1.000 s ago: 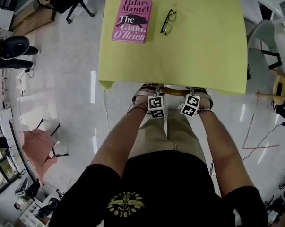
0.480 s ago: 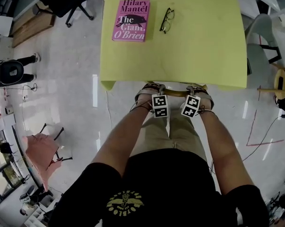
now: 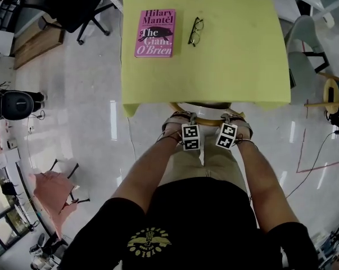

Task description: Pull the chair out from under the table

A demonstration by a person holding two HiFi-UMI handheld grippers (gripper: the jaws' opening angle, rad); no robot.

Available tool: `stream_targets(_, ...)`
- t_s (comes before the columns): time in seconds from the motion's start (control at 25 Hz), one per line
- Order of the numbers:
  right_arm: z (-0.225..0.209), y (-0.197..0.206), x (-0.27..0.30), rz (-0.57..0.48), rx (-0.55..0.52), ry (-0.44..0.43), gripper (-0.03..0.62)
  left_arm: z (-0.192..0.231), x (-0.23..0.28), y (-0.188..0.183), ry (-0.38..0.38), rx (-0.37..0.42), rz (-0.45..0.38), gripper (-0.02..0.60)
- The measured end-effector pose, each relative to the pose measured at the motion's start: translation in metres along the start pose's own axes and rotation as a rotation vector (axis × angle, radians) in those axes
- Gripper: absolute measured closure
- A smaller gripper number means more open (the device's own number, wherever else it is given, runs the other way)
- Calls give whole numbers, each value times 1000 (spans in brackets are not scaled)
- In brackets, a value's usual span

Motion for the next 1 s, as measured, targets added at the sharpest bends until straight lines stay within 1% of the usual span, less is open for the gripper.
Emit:
stream_targets(0.12,6,1,-2,2,24,-7,404,-4,4,-1,10,11,-11,440)
stream_targets(0.24,14,5,-4,13,33,-27,404,-10,1,-6,45,17,-17,440)
stream_targets(0.4,30,22,-7,28,6,-53,404,-28,-1,-20,97,14,-39,449)
stream_targets(0.52,42,33,-9,18,-15,-68,404,-43,-3,-28,134,0,-77,456)
stream_targets(0.6,50,36,-10,3,-24,-76,404,-50,-7,-28,146,-12,-87,454)
stream_targets(0.76,48,36,-13,-32,-45,-79,404,-49,-6,-14,120,6,-38,438)
stream_targets(0.84,49,36,-13,-45,-55,-87,405,-50,-3,-9,134,5,-5,407)
stream_targets(1.0,49,41,-14,-72,-75,-87,407,-44,7,-14,181,-85,34,396)
Point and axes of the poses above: the fingertips, and each gripper's own axes: x forward along the fingers, z to its left, y out of its underside, the point moved 9 cm from there along -x, backward along the fingers, and after that the axes turned 2 degrees about -y, right-handed, at the moved point
